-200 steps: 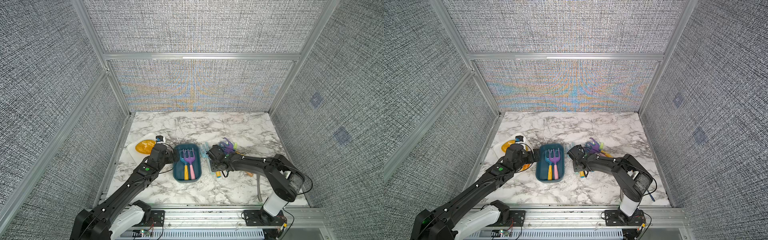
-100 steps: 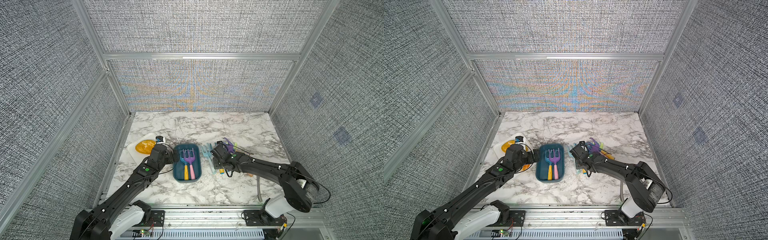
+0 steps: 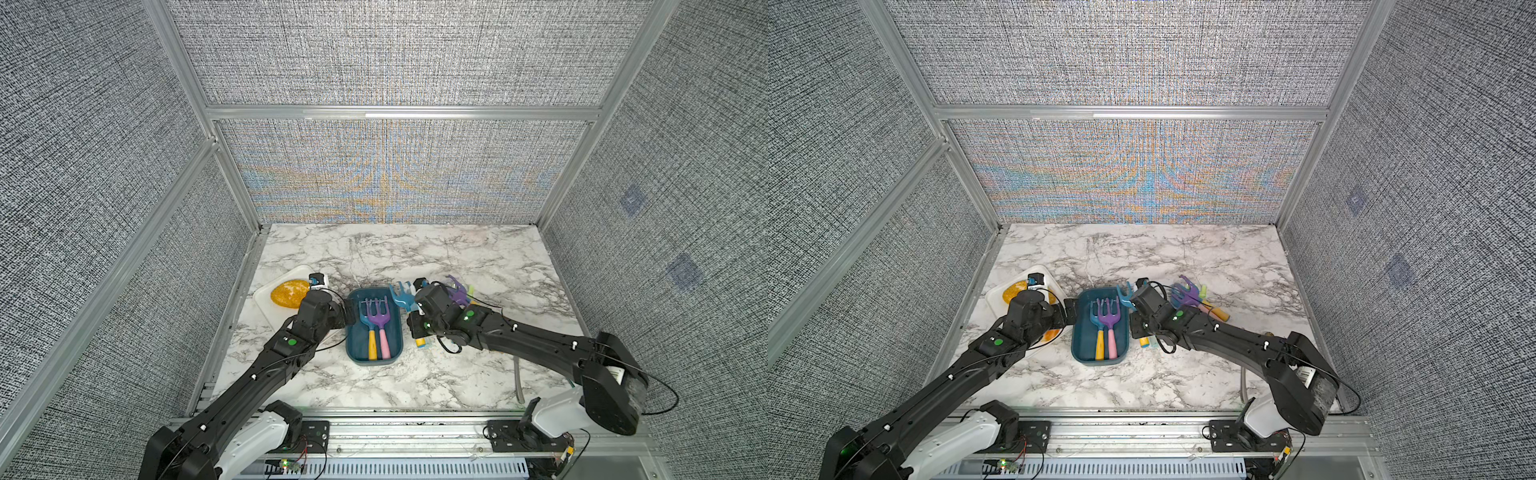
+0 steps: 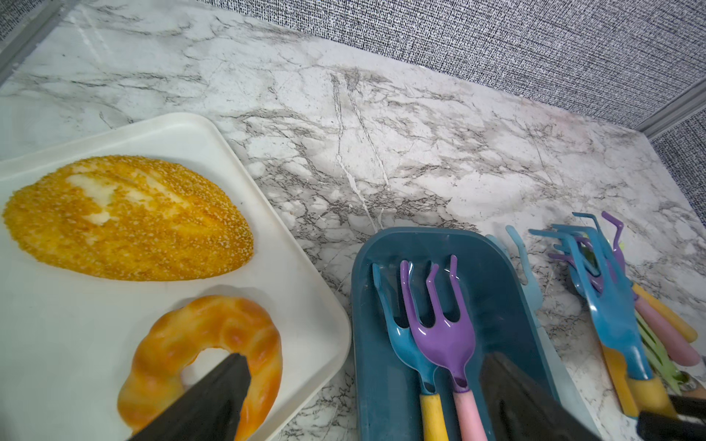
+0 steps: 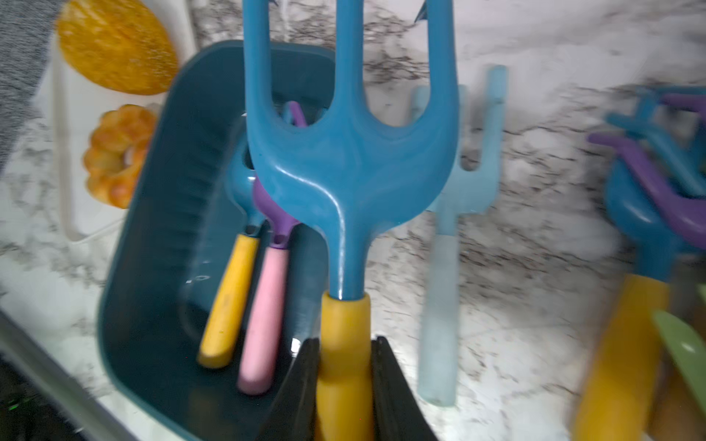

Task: Put the rake into the storage box
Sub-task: Pick up the rake at the center of the board, then place the rake in the storage box.

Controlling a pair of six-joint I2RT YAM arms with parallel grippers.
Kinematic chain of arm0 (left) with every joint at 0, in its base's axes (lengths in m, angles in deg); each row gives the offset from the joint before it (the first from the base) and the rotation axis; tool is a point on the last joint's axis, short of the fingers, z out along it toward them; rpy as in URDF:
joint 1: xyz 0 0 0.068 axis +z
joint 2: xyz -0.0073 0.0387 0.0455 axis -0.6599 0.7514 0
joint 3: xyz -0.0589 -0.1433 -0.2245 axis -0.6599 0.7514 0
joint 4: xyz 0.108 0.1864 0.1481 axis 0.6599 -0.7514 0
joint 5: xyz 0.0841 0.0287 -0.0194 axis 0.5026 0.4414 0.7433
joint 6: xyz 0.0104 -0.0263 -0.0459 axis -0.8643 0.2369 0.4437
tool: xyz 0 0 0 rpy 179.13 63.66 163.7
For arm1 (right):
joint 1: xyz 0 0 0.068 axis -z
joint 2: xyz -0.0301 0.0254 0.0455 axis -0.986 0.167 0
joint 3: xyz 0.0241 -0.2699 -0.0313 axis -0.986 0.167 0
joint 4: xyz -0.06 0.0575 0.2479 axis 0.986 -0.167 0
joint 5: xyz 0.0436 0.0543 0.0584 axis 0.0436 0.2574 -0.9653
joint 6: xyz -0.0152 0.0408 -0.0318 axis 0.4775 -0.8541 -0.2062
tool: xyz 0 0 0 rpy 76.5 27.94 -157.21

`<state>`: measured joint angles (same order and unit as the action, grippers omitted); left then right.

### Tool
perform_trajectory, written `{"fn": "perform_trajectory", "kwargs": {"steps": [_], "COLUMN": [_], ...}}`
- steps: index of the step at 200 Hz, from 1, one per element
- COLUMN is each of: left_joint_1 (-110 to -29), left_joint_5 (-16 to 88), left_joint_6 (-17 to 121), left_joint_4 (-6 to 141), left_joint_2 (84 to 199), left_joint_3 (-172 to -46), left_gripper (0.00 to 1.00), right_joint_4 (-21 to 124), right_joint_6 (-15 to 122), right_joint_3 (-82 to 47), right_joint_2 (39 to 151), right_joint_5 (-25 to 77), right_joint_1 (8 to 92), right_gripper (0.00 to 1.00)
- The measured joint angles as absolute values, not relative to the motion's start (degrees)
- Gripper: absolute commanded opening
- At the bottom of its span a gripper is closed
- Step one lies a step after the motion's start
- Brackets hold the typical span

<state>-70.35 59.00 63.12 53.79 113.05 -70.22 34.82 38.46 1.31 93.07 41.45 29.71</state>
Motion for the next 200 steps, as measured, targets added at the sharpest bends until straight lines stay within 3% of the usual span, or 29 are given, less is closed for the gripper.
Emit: {"fn": "perform_trajectory", "kwargs": {"steps": [79,200], "left_joint_1": [-70.4,-70.4], "left_joint_5": [59.7,60.5], "left_joint_6": [63.1,63.1], "left_joint_4": [53.6,52.2], "left_joint_2": [111.1,108.5], "left_joint_3": [-70.0,-69.7], "left_gripper": [0.99,0.99], "right_joint_4": [48.9,55.4], "right_joint_6": [27.9,12.4], "right_joint_3": [0.1,-1.6], "right_joint_2": [101.0,109.0], "right_joint_5": [29.9,39.6], "right_joint_1": [27.4,21.5], "right_gripper": [0.11,0.10]}}
